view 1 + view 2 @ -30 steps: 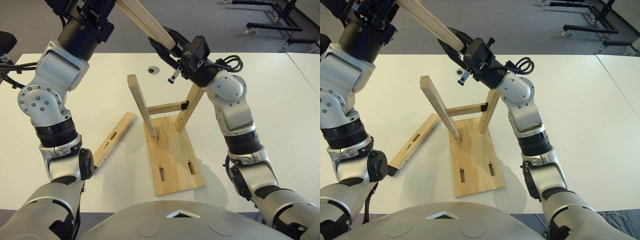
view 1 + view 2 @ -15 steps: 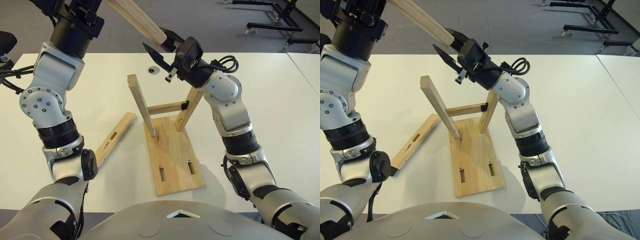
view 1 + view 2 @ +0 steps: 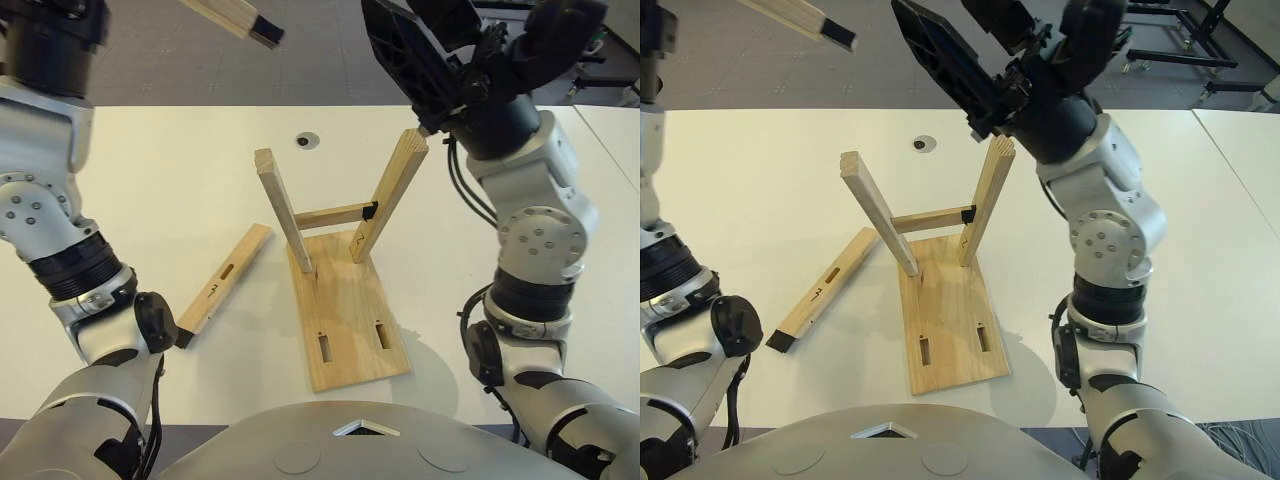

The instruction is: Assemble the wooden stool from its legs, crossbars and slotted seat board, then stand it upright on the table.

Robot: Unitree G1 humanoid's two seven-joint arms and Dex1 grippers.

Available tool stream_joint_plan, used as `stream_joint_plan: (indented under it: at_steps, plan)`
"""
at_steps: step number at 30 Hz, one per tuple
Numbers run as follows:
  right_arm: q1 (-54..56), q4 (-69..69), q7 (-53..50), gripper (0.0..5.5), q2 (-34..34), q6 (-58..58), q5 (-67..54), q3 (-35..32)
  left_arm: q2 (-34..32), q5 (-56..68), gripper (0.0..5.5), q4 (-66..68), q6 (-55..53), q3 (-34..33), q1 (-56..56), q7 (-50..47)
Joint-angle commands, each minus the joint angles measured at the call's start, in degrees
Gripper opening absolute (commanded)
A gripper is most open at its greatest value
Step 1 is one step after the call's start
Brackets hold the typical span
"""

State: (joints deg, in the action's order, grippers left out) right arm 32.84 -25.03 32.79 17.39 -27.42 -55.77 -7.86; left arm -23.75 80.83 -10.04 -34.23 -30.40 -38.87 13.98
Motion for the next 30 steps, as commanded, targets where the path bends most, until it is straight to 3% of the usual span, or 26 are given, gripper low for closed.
stream_joint_plan:
  at_steps: [1, 5, 11, 15, 18, 23, 30]
  plan:
    - [2.16, 1.43, -1.41, 3.72, 3.79, -1.39, -5.73, -6.99, -4.33, 3.54, 2.04, -4.51, -3.84, -0.83, 5.16, 7.17]
    - [2.45, 5.72, -4.39, 3.72, 7.53, -0.88, -7.65, -14.26, -7.48, 9.51, 2.04, -12.64, -8.41, -0.93, 14.01, 14.61]
    - [-3.90, 9.51, 0.02, 3.72, 12.92, -2.16, -4.84, -15.95, -8.11, 23.11, 2.04, -22.55, -9.89, 1.03, 25.51, 15.96]
    - [-8.96, 6.59, 3.15, 3.72, 12.59, -4.36, -5.46, -11.94, -8.93, 22.39, 2.04, -21.07, -10.29, 4.06, 27.72, 16.38]
    - [-17.58, 2.20, 14.00, 3.72, 16.03, -9.65, -7.13, -5.63, -8.58, 16.59, 2.04, -17.38, -11.19, 8.76, 28.51, 19.24]
    - [-25.68, -1.30, 26.12, 3.72, 20.58, -15.12, -9.71, -1.29, -8.62, 13.95, 2.04, -16.39, -12.88, 13.32, 29.85, 23.99]
    - [-28.46, 0.02, 28.53, 3.72, 22.04, -12.45, -0.62, 2.81, -11.64, 5.93, 2.04, -21.10, -13.60, 15.46, 34.68, 30.95]
